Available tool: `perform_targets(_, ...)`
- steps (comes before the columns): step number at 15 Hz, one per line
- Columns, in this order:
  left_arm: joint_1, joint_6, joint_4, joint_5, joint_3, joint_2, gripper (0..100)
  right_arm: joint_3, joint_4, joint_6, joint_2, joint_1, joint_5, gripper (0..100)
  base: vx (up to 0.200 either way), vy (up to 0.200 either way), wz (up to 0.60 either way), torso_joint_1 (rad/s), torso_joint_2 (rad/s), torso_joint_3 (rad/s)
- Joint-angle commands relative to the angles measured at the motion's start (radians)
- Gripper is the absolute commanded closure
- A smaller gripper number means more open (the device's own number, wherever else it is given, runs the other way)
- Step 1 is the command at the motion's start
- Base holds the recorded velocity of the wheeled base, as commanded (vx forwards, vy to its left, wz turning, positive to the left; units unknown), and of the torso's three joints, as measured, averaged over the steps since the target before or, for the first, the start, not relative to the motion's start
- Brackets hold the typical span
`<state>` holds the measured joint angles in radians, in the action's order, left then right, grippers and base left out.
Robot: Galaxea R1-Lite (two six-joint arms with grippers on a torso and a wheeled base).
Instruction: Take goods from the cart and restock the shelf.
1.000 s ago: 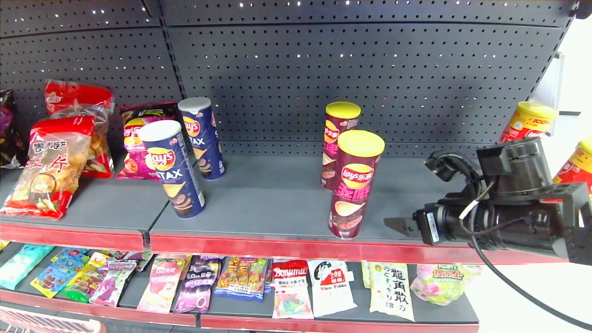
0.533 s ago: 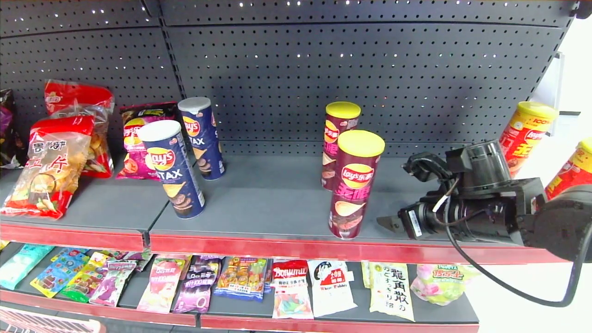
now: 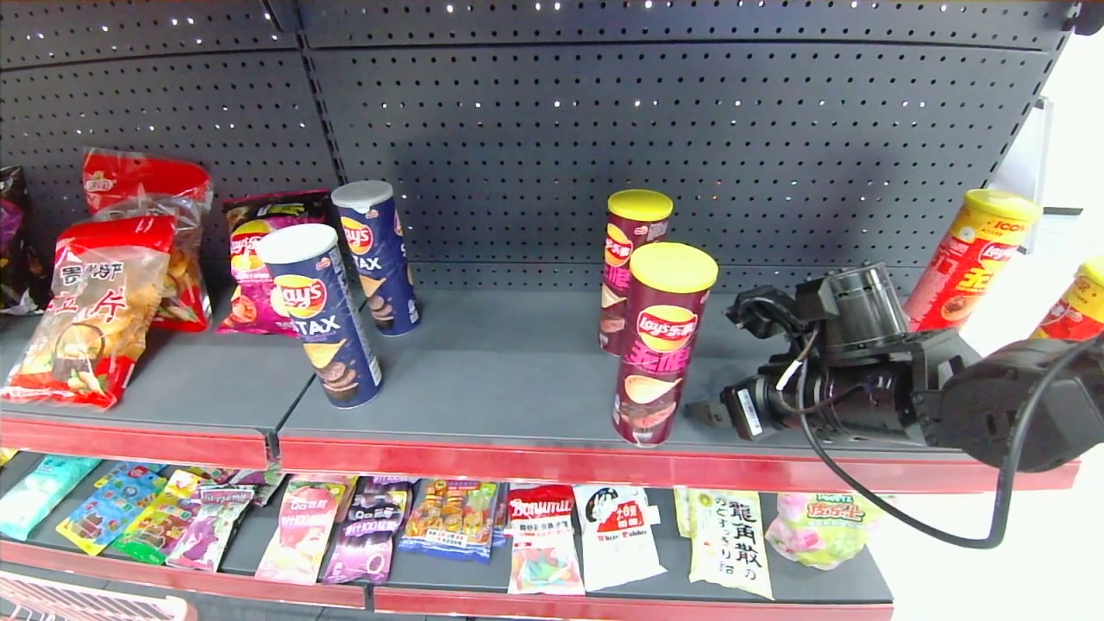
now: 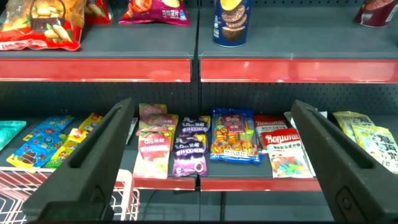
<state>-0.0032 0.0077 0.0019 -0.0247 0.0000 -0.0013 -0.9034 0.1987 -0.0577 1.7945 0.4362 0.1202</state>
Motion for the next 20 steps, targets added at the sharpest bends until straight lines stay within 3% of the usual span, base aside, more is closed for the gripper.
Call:
perform_targets(1, 0.0, 0.0, 0.001, 0.0, 0.0, 0.001, 0, -0.011, 0.004, -0.001, 0.017, 0.016, 0.001, 0, 0.0, 0.0, 0.0, 0.0, 0.0, 0.0)
perform_targets(20, 0.0, 0.0, 0.0, 0.0, 0.0, 0.001, 0, -0.072, 0.019, -0.001, 0.066, 0.079, 0.027, 0, 0.0, 0.0, 0.0, 0.0, 0.0, 0.0)
